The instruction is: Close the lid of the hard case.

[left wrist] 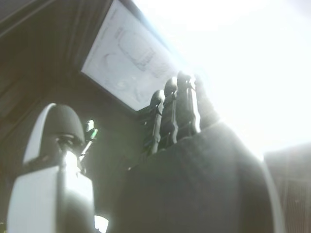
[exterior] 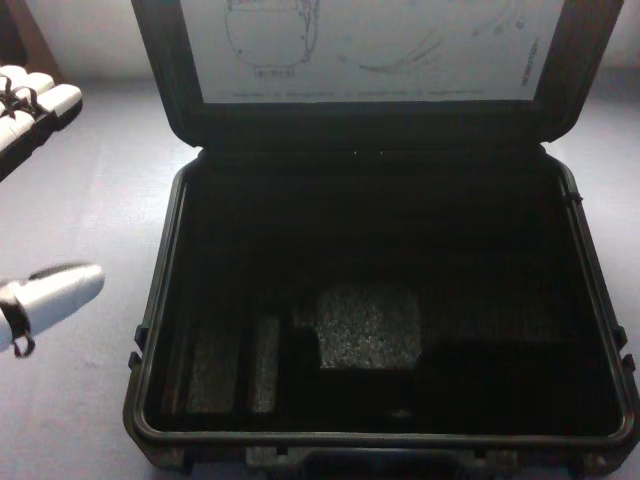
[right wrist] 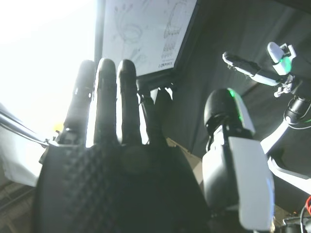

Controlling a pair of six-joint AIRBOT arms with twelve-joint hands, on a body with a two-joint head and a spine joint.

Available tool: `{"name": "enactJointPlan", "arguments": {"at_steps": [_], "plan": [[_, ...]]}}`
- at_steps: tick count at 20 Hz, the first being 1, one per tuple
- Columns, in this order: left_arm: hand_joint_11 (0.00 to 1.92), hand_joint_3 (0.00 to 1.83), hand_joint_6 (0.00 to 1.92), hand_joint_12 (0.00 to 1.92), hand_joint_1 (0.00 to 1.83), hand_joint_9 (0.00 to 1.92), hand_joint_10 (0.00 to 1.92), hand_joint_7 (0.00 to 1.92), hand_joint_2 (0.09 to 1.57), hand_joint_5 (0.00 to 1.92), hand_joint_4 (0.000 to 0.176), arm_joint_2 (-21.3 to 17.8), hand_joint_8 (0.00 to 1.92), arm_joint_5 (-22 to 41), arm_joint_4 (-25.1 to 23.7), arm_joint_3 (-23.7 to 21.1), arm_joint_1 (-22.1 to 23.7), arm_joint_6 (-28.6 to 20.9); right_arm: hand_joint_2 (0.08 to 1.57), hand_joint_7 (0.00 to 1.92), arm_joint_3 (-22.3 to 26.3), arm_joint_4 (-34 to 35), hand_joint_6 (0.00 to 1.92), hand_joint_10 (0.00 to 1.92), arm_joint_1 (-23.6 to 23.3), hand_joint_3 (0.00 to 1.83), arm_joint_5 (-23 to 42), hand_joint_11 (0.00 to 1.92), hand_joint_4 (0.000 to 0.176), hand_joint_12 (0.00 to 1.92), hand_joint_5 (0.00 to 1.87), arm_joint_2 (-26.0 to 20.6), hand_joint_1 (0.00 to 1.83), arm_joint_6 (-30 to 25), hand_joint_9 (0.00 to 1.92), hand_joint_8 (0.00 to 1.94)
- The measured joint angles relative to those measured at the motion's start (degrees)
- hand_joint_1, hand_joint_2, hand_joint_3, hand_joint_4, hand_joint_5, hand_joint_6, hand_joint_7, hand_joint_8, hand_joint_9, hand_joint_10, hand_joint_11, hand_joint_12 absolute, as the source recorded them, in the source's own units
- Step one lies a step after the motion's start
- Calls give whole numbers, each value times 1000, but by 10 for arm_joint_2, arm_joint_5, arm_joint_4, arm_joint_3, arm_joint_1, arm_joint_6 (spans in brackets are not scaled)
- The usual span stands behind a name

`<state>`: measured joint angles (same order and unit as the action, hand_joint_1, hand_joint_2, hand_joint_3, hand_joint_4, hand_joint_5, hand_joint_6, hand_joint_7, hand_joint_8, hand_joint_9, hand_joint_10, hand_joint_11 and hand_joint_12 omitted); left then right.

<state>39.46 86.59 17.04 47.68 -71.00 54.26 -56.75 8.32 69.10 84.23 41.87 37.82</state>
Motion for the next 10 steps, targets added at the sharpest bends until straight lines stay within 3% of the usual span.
{"name": "enactJointPlan", "arguments": {"at_steps": [8, 10], "plan": [[0, 25, 0, 0, 6, 0, 0, 0, 1203, 0, 0, 0, 0, -6, 16, 4, 0, 2, 1248, 24, -11, 12, 5, 0, 0, 0, -28, 12, 0, 5, 32, 8, 0, 0, 0, 9], [0, 5, 0, 0, 35, 0, 0, 0, 1236, 9, 0, 0, 0, -10, 20, 16, 5, 1, 1249, 7, -21, 8, 0, 0, -20, 0, -40, 0, 0, 0, 3, 10, 0, 0, 0, 0]]}}
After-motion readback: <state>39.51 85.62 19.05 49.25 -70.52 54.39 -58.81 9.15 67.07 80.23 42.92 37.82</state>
